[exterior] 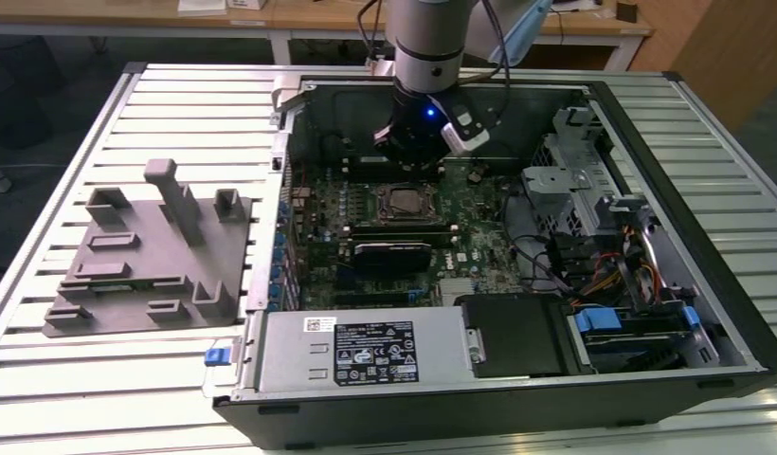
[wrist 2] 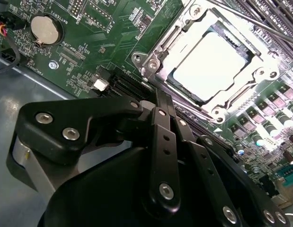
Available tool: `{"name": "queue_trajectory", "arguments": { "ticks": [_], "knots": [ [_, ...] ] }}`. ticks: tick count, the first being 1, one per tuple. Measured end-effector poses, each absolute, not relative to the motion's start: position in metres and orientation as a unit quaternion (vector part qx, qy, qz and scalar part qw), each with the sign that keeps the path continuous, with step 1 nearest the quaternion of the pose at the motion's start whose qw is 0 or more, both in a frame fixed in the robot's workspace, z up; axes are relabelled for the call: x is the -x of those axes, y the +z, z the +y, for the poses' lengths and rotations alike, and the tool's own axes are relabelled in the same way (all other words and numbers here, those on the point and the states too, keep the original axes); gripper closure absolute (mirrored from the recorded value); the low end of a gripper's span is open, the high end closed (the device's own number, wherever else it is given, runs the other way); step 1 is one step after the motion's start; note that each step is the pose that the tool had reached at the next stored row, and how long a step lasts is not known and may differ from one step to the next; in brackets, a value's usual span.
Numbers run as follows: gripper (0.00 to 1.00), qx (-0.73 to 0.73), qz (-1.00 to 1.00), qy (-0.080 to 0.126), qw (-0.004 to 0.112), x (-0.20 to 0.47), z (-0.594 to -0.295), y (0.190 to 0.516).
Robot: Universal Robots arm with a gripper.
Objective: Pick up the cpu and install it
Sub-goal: 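Install the first cpu locking lever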
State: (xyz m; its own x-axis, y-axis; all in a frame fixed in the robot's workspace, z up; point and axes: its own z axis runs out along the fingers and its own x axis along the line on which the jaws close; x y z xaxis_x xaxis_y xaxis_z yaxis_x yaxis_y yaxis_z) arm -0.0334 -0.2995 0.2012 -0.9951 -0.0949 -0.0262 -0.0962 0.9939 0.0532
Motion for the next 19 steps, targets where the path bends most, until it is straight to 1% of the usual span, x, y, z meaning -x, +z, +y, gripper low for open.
{"name": "queue_trajectory", "arguments": {
  "ticks": [19],
  "knots": [
    [0.89, 0.048, 0.999, 0.023, 0.012, 0.0321, -0.2995, 0.1989]
  ]
}}
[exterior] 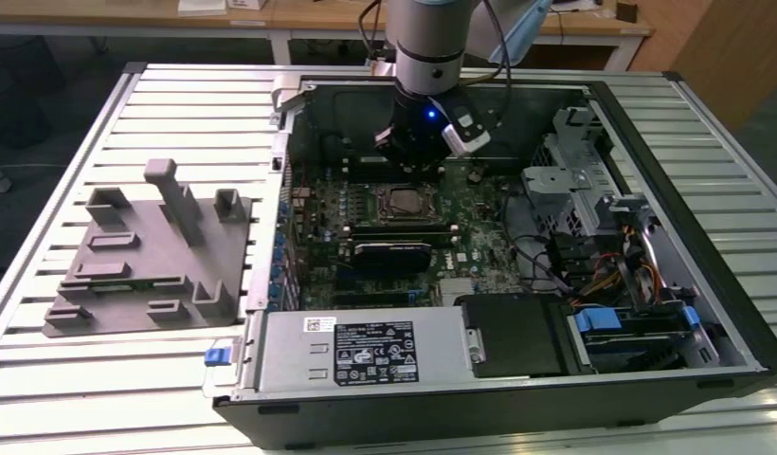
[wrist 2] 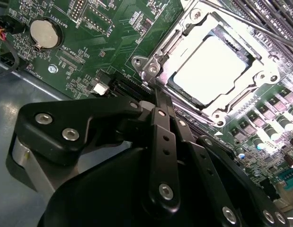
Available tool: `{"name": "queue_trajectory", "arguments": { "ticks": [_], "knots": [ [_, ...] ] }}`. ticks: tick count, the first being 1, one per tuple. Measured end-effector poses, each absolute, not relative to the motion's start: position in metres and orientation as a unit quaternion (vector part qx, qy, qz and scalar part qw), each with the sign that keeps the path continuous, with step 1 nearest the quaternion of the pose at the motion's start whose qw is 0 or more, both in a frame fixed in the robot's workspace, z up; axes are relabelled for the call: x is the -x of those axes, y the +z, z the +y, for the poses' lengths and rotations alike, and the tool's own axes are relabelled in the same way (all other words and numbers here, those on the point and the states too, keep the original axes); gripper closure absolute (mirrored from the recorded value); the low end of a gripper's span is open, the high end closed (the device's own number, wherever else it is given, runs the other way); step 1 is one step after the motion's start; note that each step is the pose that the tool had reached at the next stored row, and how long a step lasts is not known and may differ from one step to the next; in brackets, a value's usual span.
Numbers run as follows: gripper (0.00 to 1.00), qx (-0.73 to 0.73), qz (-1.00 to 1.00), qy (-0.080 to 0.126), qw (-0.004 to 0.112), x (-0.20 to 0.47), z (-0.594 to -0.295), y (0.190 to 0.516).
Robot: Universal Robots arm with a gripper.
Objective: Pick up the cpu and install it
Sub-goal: 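Install the first cpu locking lever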
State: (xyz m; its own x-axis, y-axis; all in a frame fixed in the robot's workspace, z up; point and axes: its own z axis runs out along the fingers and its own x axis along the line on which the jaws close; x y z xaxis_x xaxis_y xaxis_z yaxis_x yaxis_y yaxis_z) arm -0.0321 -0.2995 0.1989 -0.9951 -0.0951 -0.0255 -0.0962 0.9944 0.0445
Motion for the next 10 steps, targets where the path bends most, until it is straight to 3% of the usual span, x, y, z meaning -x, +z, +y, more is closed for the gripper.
{"name": "queue_trajectory", "arguments": {
  "ticks": [10],
  "knots": [
    [0.89, 0.048, 0.999, 0.019, 0.011, 0.0321, -0.2995, 0.2003]
  ]
}}
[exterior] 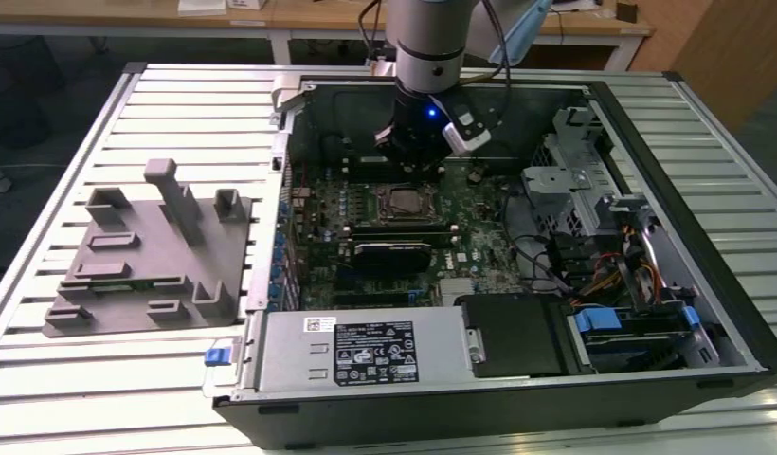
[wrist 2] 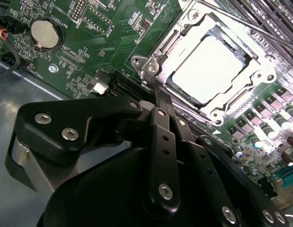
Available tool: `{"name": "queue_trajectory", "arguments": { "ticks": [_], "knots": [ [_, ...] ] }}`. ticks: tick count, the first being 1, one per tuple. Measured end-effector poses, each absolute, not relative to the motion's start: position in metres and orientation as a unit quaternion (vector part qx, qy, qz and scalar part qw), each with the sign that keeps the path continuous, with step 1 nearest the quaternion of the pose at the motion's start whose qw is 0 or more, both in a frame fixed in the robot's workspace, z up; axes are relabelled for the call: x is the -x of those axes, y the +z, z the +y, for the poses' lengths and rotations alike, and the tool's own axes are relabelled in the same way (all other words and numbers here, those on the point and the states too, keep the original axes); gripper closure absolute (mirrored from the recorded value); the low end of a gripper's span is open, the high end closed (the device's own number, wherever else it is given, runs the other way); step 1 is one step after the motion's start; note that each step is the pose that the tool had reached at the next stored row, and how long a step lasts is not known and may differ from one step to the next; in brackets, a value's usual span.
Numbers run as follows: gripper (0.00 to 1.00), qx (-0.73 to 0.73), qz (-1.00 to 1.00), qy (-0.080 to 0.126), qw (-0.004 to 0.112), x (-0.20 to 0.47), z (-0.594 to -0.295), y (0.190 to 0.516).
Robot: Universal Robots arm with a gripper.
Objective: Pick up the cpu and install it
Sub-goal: 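Install the first cpu locking lever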
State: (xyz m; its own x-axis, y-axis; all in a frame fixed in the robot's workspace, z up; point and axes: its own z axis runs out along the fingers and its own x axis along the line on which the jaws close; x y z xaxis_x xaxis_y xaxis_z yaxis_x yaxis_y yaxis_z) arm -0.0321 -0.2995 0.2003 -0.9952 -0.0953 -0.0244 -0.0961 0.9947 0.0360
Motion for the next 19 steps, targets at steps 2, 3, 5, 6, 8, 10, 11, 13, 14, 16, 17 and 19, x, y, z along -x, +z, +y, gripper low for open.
{"name": "queue_trajectory", "arguments": {
  "ticks": [2, 3, 5, 6, 8, 10, 11, 13, 14, 16, 17, 19],
  "knots": [
    [0.89, 0.048, 0.999, 0.015, 0.011, 0.032, -0.2995, 0.1991],
    [0.89, 0.048, 0.999, 0.013, 0.011, 0.032, -0.2996, 0.1987],
    [0.89, 0.048, 0.999, 0.008, 0.011, 0.0318, -0.2995, 0.1976],
    [0.89, 0.048, 0.999, 0.006, 0.011, 0.0318, -0.2995, 0.1971],
    [0.89, 0.048, 0.999, 0.004, 0.01, 0.0316, -0.2995, 0.1964],
    [0.89, 0.048, 0.999, 0.004, 0.01, 0.0315, -0.2996, 0.1959],
    [0.89, 0.048, 0.999, 0.004, 0.01, 0.0314, -0.2997, 0.1958],
    [0.89, 0.048, 0.999, 0.012, 0.01, 0.0313, -0.2997, 0.1958],
    [0.89, 0.048, 0.999, 0.017, 0.011, 0.0312, -0.2995, 0.1956],
    [0.89, 0.048, 0.998, 0.027, 0.011, 0.0312, -0.2995, 0.1955],
    [0.89, 0.048, 0.998, 0.031, 0.011, 0.0312, -0.2995, 0.1955],
    [0.89, 0.048, 0.998, 0.034, 0.012, 0.0311, -0.2992, 0.1961]
  ]
}}
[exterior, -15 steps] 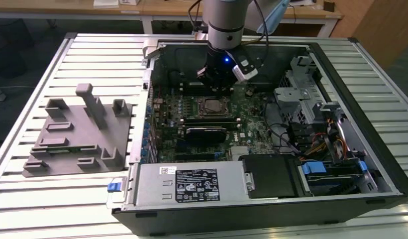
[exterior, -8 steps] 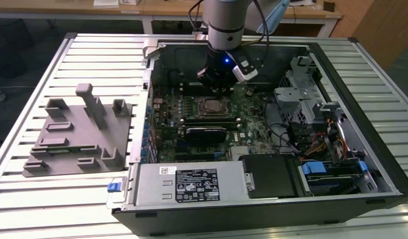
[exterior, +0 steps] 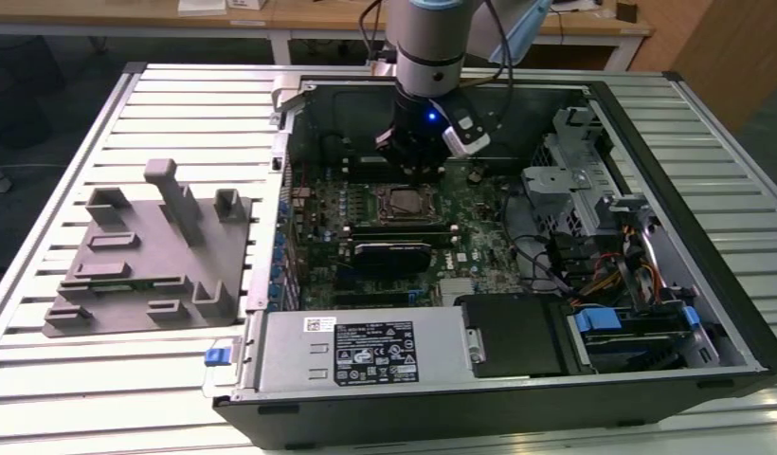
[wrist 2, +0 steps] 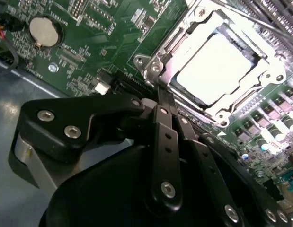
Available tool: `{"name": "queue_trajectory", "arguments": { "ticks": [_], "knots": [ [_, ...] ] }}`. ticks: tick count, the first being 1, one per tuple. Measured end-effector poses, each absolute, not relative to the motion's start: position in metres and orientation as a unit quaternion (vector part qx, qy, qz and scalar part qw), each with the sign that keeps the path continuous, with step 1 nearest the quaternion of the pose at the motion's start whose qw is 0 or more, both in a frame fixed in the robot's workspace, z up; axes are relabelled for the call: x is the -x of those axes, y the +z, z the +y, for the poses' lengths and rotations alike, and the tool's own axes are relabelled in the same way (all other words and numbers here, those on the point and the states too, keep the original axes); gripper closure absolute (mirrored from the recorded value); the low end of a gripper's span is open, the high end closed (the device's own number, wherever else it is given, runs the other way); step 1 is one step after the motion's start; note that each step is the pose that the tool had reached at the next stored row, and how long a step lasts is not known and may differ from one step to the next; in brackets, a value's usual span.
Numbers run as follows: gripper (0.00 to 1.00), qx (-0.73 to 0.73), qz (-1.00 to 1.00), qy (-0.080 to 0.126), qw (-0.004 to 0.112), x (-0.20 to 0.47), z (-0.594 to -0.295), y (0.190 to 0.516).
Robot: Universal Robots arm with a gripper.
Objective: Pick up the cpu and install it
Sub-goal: 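Install the first cpu locking lever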
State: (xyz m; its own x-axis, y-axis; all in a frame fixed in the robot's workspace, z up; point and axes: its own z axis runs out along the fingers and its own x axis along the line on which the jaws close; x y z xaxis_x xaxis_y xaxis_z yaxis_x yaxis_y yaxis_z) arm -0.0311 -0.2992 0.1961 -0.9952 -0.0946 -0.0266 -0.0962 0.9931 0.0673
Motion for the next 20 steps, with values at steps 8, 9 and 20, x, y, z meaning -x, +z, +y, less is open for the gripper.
{"name": "queue_trajectory", "arguments": {
  "ticks": [8, 9, 20],
  "knots": [
    [0.89, 0.048, 0.998, 0.033, 0.011, 0.031, -0.302, 0.213],
    [0.89, 0.048, 0.998, 0.032, 0.011, 0.031, -0.303, 0.213],
    [0.89, 0.048, 0.998, 0.031, 0.011, 0.031, -0.308, 0.213]
  ]
}}
